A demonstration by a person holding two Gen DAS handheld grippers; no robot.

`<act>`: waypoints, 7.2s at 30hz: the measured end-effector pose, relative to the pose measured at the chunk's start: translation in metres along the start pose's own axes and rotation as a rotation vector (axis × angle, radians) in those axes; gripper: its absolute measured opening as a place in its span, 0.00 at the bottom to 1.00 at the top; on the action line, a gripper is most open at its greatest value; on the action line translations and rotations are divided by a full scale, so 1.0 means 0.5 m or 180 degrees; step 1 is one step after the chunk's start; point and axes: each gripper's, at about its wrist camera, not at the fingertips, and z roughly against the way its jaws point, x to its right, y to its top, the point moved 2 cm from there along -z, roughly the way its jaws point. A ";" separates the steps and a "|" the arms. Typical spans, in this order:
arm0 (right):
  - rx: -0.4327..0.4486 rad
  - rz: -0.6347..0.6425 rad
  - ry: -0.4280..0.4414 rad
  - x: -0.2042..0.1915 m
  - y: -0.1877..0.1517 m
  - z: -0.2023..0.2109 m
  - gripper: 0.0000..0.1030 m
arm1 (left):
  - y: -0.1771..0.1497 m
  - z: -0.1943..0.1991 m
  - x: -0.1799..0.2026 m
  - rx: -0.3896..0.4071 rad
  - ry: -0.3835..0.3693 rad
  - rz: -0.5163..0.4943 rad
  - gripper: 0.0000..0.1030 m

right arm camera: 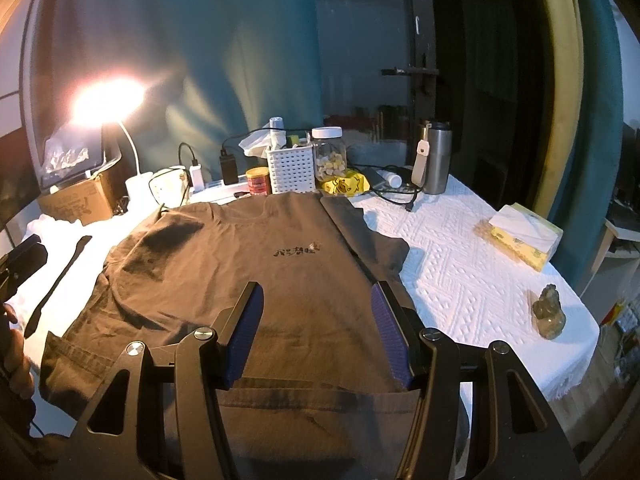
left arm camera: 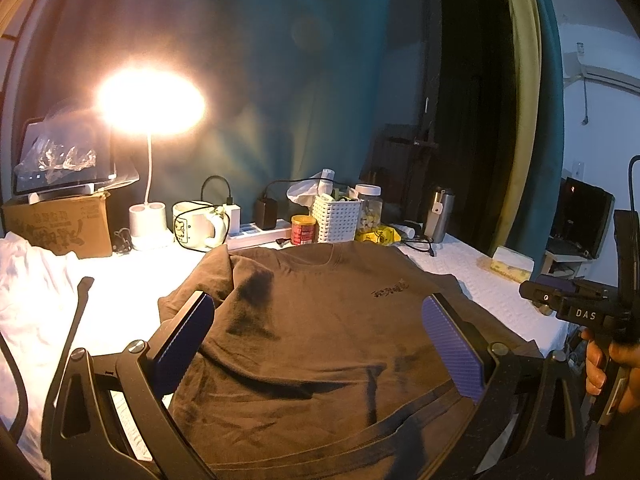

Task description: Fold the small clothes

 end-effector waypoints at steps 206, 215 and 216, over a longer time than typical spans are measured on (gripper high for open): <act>-0.1071 -0.0009 0.0474 0.048 0.001 -0.328 0.22 | -0.043 -0.415 -0.119 -0.1771 0.0310 -0.0308 0.03; -0.1056 0.0012 0.0479 0.037 -0.001 -0.317 0.22 | -0.065 -0.390 -0.082 -0.1965 -0.0093 -0.0259 0.31; -0.1061 0.0017 0.0480 0.034 -0.001 -0.316 0.22 | -0.058 -0.379 -0.082 -0.1946 -0.0147 -0.0234 0.33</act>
